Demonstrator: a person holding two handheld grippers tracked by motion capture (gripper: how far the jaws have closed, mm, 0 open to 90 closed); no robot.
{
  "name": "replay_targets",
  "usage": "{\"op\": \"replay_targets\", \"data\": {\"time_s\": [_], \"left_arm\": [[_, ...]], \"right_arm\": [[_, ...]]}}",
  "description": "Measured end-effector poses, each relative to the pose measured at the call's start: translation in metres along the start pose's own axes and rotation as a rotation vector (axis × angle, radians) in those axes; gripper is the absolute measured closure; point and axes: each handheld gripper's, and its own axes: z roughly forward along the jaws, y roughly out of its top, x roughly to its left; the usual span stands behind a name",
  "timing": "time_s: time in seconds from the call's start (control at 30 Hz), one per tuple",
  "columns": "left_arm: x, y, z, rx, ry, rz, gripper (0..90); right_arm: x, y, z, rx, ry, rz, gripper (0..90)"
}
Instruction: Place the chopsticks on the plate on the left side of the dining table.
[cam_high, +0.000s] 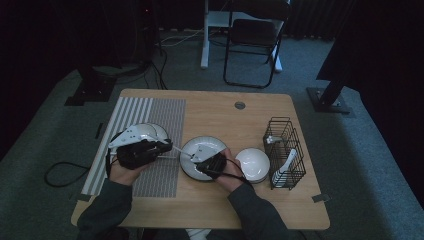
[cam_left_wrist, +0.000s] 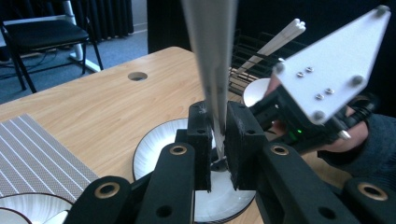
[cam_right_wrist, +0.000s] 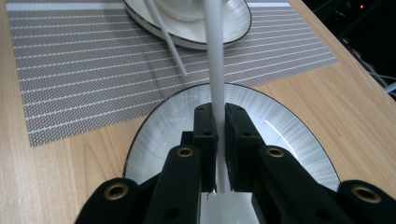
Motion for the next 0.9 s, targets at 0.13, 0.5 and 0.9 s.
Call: {"op": "replay_targets", "data": {"time_s": [0.13,0.5,0.9], "left_arm": [[0.002,-0.002,0.001,0.006,0.023,-0.004,79.0],[0.001,-0.005,-0.006,-0.016,0.059,-0.011,76.1],[0.004,-0.01,-0.014,-0.028,0.097,-0.028,77.3]], "right_arm": [[0.003,-0.002,-0.001,-0.003,0.017,-0.017,86.1],[0.003,-0.001,-0.008,-0.044,0.052,-0.006,86.4],[0.0,0.0,-0.011,-0.068,0.059,0.011,86.5]]}}
